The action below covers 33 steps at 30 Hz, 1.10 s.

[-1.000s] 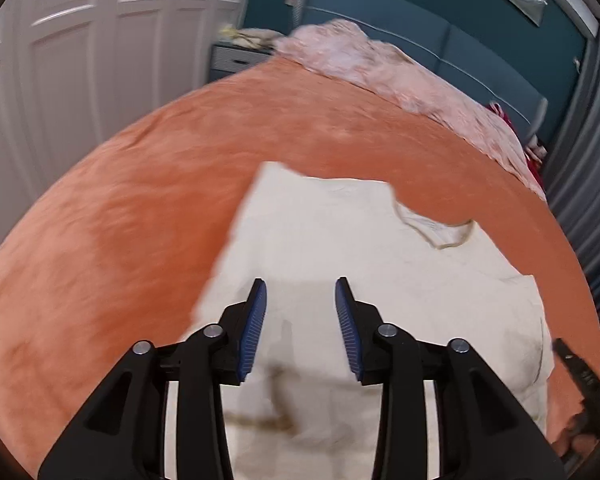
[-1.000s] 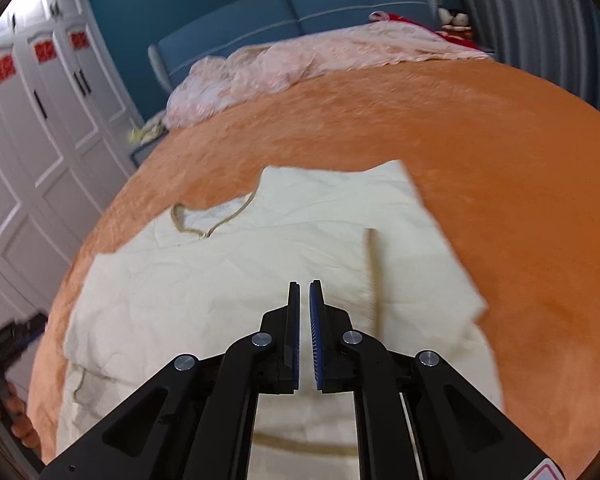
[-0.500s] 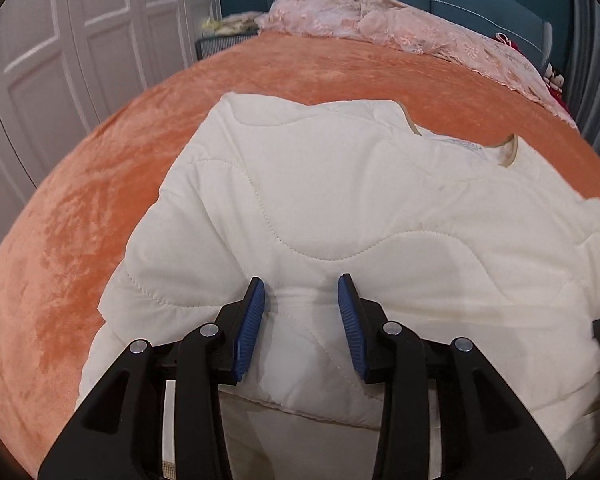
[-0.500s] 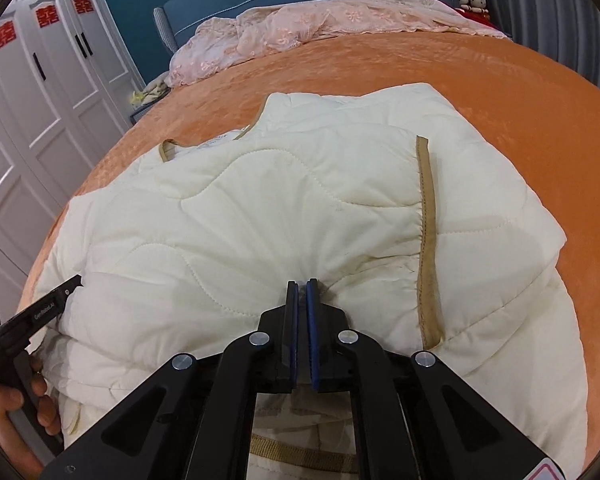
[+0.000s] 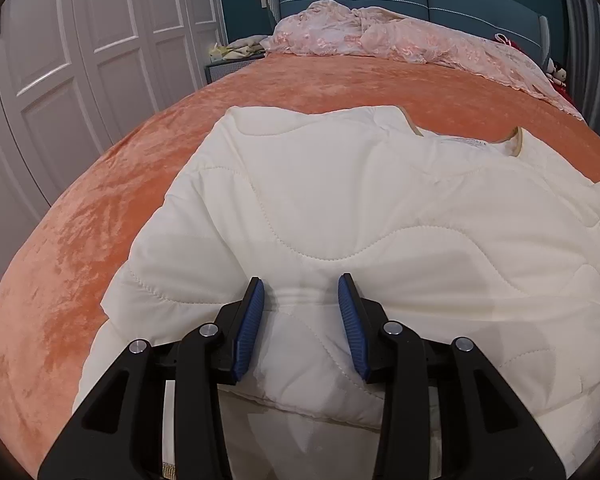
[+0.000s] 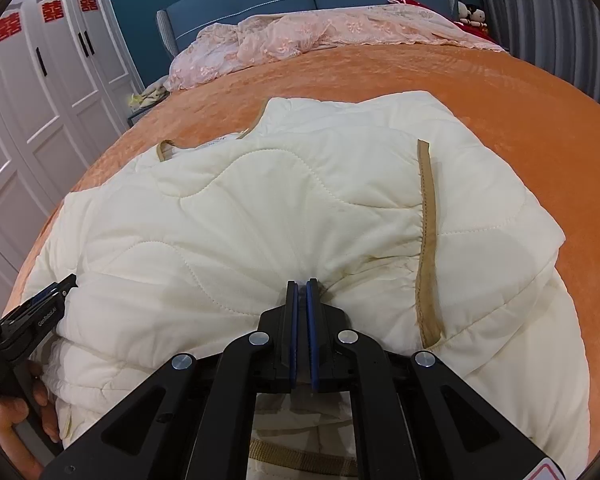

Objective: Fold large clothes

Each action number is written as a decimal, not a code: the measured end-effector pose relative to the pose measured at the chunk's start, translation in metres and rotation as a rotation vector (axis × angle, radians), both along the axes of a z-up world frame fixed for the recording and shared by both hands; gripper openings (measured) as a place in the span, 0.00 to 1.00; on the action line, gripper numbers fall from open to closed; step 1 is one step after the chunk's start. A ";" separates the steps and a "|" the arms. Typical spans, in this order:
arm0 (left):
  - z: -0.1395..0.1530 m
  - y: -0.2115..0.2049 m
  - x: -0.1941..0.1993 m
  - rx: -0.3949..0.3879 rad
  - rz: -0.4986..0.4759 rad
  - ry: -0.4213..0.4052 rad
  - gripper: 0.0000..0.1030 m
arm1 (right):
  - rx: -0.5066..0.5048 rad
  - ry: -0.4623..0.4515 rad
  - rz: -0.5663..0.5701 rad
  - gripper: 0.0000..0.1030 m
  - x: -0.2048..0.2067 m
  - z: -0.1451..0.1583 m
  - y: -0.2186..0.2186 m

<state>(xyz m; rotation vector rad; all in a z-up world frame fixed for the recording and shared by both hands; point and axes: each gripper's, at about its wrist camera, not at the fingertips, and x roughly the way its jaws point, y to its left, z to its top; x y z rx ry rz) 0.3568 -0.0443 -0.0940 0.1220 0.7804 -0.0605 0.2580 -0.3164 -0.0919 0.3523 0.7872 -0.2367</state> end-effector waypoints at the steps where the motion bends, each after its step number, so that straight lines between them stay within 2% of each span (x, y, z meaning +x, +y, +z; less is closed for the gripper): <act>1: -0.001 -0.001 -0.001 0.002 0.001 -0.003 0.36 | 0.000 -0.001 -0.001 0.05 0.000 0.000 0.001; 16: 0.000 -0.002 -0.001 0.008 0.001 -0.001 0.36 | 0.002 -0.013 -0.002 0.05 0.000 -0.003 0.001; 18: 0.003 0.001 0.001 -0.011 -0.004 0.015 0.36 | 0.028 -0.012 0.001 0.05 0.001 -0.003 -0.002; 21: 0.020 0.015 0.004 -0.086 -0.041 0.082 0.38 | 0.115 0.022 0.004 0.06 0.005 0.007 -0.014; 23: 0.036 0.027 0.009 -0.150 -0.083 0.121 0.39 | 0.134 0.039 0.018 0.19 0.010 0.021 -0.016; 24: 0.044 0.033 0.013 -0.178 -0.095 0.127 0.43 | 0.114 0.017 0.032 0.33 0.015 0.032 -0.014; 25: 0.055 0.041 0.022 -0.208 -0.098 0.129 0.51 | 0.098 -0.008 0.050 0.46 0.020 0.042 -0.011; 27: 0.071 0.051 0.041 -0.269 -0.086 0.131 0.60 | 0.079 -0.061 0.093 0.48 0.038 0.062 -0.003; 29: 0.086 0.061 0.073 -0.363 -0.067 0.133 0.66 | 0.116 -0.108 0.152 0.53 0.071 0.079 0.008; 30: 0.088 0.062 0.083 -0.381 -0.062 0.140 0.71 | 0.138 -0.113 0.172 0.56 0.084 0.082 0.010; 33: 0.087 0.062 0.126 -0.417 -0.031 0.156 0.71 | 0.230 -0.101 0.240 0.56 0.151 0.080 0.023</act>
